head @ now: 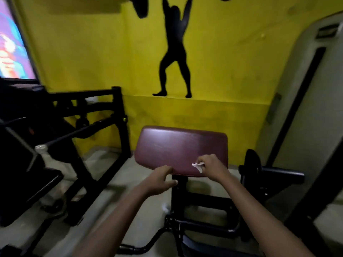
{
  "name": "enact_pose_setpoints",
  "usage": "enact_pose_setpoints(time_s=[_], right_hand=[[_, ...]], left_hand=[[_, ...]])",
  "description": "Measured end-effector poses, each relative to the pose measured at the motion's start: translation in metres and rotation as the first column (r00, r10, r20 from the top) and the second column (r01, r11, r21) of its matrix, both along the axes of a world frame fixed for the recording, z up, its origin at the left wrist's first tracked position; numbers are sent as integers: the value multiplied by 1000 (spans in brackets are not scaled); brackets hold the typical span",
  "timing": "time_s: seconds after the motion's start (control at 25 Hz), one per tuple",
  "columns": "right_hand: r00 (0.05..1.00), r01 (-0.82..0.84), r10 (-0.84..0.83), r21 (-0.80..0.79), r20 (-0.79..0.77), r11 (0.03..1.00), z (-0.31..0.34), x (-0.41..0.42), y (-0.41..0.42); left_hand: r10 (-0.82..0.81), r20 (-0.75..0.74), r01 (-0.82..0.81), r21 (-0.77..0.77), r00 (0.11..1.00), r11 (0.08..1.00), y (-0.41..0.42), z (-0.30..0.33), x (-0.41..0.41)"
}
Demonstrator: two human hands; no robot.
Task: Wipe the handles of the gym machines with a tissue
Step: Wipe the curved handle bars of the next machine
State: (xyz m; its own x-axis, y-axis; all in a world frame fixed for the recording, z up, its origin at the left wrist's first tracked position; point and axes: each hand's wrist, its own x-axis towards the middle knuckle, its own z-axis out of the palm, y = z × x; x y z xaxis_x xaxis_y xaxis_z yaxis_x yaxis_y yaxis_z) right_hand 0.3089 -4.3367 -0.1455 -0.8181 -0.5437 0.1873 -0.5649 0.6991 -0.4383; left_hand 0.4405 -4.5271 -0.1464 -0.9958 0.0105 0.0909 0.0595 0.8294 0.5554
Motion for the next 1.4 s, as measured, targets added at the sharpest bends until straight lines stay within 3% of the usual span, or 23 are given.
enact_pose_setpoints(time_s=[0.28,0.52,0.64,0.92,1.04,1.2,1.4], right_hand=[[899,431,-430,13,84,902,-39,22,5],[698,688,-696,113,165,717,-77,54,38],[630,737,-757,172,176,654,-97,71,42],[352,871,-904,270,241,411,-157,100,42],[185,905,-955,339,231,257,-165,115,28],[-14,965,-961,254,278,60,-195,133,9],[-28,996,-964,85,266,-5,-209,136,-23]], left_hand=[[-417,78,419,-14,906,908,-35,-30,-77],[-700,195,709,32,687,704,-7,-78,-119],[-759,225,764,84,611,640,6,-106,-129],[-868,297,877,155,398,455,17,-176,-151],[-909,283,911,190,306,365,23,-196,-165],[-959,249,964,188,138,188,22,-207,-185],[-970,227,967,215,82,133,18,-231,-210]])
